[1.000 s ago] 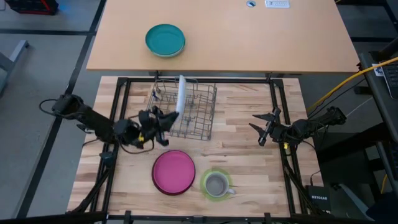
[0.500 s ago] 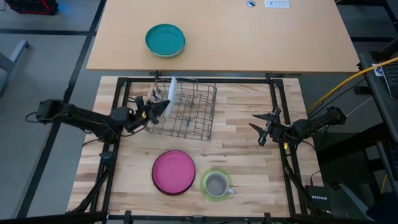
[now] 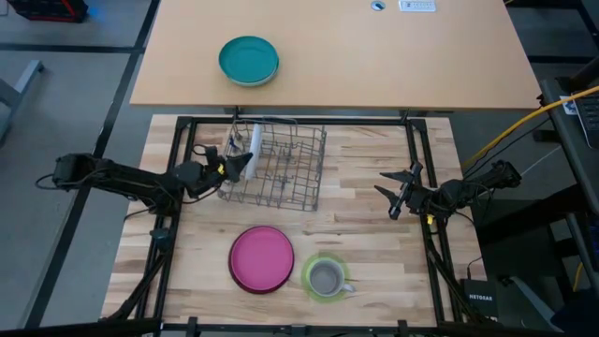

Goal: Sort dishes
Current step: Put the white plate in the dish rack

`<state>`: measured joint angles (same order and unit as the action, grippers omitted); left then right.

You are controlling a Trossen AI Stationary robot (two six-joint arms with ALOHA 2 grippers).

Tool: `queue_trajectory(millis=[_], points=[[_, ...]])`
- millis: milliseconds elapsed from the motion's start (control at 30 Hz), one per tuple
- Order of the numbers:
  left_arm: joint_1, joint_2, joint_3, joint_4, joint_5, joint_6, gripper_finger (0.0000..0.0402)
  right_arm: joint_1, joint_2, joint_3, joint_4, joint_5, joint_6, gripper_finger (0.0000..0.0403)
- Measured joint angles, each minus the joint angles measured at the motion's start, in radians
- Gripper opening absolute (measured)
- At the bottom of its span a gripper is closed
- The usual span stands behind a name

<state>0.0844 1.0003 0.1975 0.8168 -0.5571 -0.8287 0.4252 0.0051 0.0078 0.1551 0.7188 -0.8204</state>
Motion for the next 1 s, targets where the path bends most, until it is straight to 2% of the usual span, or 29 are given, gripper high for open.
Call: queue_trajectory(millis=[300, 567, 1000], points=[[-0.001, -0.001, 0.000, -0.043, -0.002, 0.025, 0.0005, 0.000, 0.000, 0.000, 0.000, 0.000, 0.000, 0.0198], [-0.001, 0.000, 0.000, -0.049, 0.000, 0.166, 0.0010, 0.000, 0.000, 0.000, 0.000, 0.000, 0.000, 0.0198], [-0.001, 0.002, -0.002, -0.089, -0.004, 0.453, 0.0078, 0.000, 0.000, 0.000, 0.000, 0.000, 0.000, 0.0198]])
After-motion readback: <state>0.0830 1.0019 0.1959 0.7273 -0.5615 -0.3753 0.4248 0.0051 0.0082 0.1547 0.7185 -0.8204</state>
